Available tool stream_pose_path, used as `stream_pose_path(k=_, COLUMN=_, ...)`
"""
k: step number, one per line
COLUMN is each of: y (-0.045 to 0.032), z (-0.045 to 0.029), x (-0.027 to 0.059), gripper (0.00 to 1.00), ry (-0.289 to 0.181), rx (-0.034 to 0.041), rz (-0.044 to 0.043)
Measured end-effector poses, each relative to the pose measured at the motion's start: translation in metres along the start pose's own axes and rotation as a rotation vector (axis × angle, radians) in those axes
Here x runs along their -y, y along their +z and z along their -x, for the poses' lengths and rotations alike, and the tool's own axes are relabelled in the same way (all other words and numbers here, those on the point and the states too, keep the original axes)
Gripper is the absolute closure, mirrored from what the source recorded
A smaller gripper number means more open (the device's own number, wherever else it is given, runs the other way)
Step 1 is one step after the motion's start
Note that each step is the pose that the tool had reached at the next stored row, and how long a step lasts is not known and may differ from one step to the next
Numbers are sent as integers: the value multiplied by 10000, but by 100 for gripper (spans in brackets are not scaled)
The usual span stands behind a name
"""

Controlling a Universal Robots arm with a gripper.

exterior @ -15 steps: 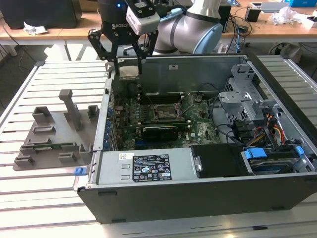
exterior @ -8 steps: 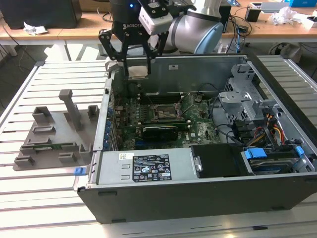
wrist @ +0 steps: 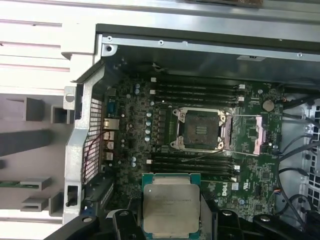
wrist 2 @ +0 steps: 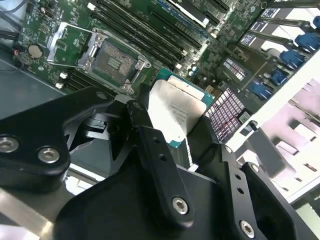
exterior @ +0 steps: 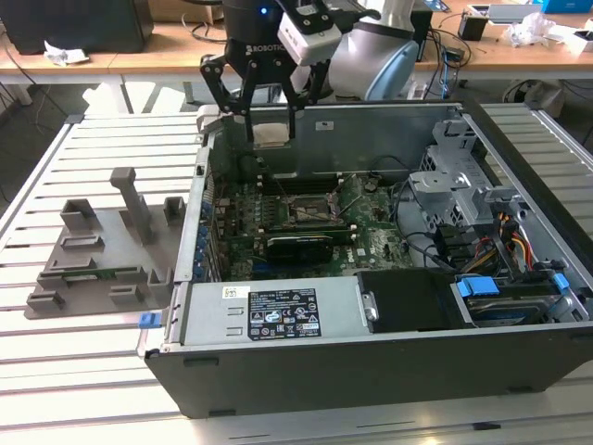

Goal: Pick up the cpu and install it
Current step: 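Pick up the cpu and move it towards the insertion slot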

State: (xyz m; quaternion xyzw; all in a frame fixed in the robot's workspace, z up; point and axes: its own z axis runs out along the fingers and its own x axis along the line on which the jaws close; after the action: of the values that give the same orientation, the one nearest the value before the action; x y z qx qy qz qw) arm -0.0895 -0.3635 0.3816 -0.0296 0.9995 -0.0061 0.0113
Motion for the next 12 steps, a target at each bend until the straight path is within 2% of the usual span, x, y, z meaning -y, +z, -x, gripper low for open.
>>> stream_pose_path(k=8, y=12, z=203, x=12, gripper=45, ry=1, rx=1, rz=-1)
stream_pose_path(k=12, y=16, z=274, x=16, gripper=45, ry=0, rx=0, rz=0)
